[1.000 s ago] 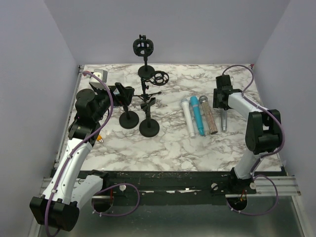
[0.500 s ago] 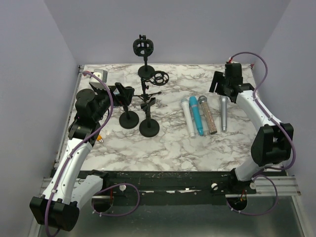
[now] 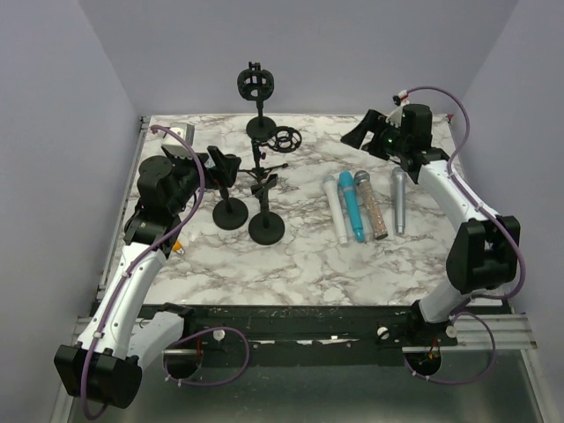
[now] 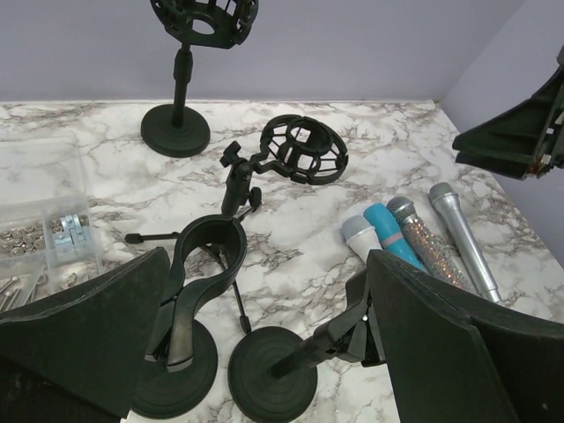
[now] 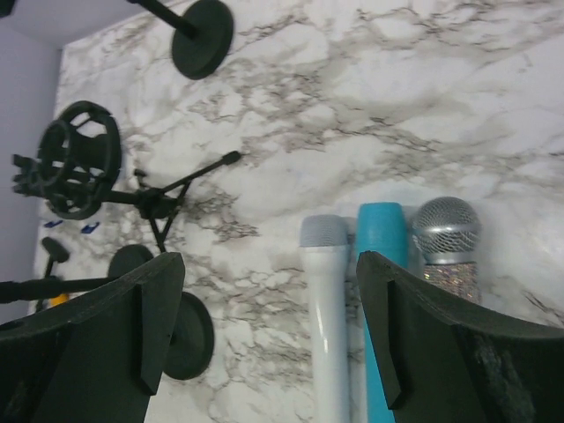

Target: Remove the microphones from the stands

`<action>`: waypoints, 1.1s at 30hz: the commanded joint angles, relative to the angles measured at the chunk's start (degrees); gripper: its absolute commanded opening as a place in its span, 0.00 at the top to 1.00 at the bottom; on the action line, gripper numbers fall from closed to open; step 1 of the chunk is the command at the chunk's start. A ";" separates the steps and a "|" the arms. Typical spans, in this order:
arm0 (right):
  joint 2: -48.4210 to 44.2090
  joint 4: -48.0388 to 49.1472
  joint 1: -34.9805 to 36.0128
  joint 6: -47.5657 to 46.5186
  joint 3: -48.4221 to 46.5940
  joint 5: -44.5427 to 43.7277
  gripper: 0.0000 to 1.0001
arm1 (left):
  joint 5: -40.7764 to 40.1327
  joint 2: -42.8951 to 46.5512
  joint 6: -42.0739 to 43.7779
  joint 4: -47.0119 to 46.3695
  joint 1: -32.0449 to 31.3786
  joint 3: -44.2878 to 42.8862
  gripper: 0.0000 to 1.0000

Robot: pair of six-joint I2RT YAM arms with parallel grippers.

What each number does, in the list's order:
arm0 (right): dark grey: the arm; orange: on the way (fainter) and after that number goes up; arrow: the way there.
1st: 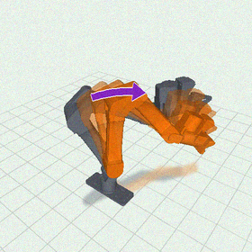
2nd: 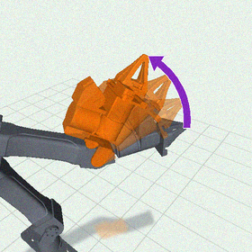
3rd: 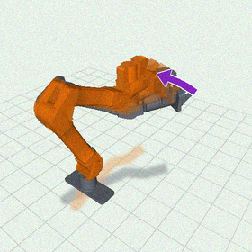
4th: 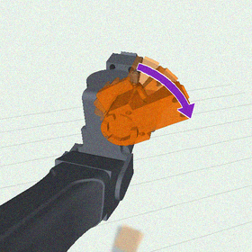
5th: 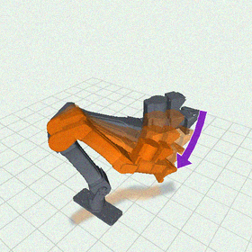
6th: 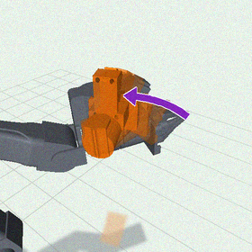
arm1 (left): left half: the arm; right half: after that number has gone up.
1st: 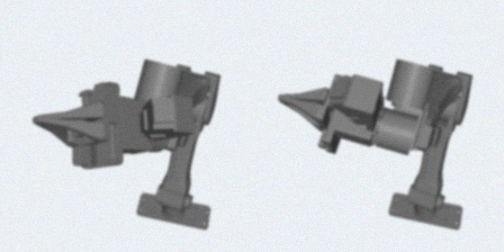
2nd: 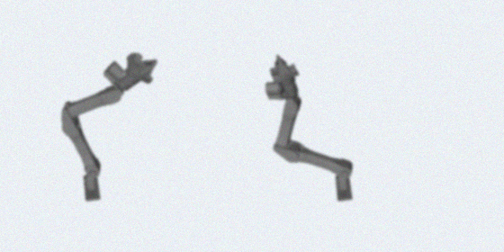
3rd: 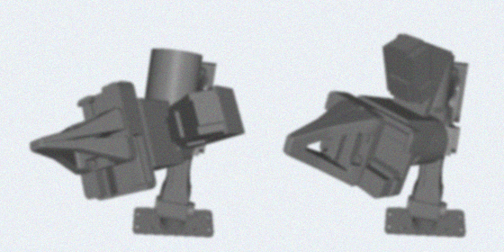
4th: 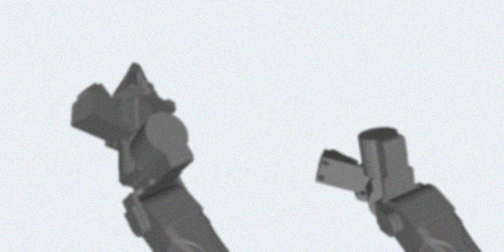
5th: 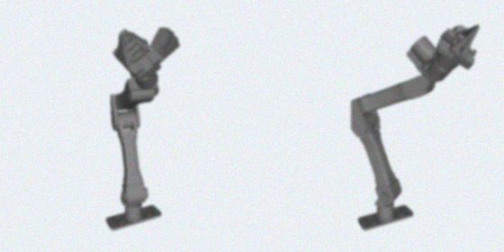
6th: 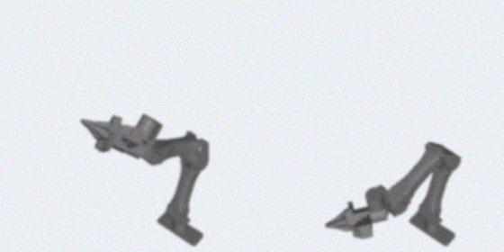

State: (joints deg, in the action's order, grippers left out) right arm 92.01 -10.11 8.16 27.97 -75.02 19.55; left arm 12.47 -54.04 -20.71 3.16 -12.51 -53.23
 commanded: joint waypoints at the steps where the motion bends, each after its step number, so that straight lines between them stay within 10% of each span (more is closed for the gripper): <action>1: 7.00 14.27 0.49 9.95 -4.20 13.88 0.09 | 0.93 -0.43 2.17 0.06 -0.23 -1.86 0.02; 12: 30.74 43.56 6.54 33.09 -23.05 20.82 0.00 | 0.61 -1.16 3.90 0.92 0.20 -2.55 0.01; 25: 57.42 47.00 13.68 42.85 -55.30 11.33 0.00 | 1.00 -1.37 3.92 1.28 0.73 -2.97 0.02; 33: 60.45 53.27 15.47 44.92 -56.95 4.94 0.00 | 1.50 -0.98 3.32 1.00 1.30 -2.84 0.02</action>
State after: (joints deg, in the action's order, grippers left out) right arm 151.30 37.67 22.96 71.16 -129.25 29.28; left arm 12.71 -55.51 -17.17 4.08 -11.86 -54.02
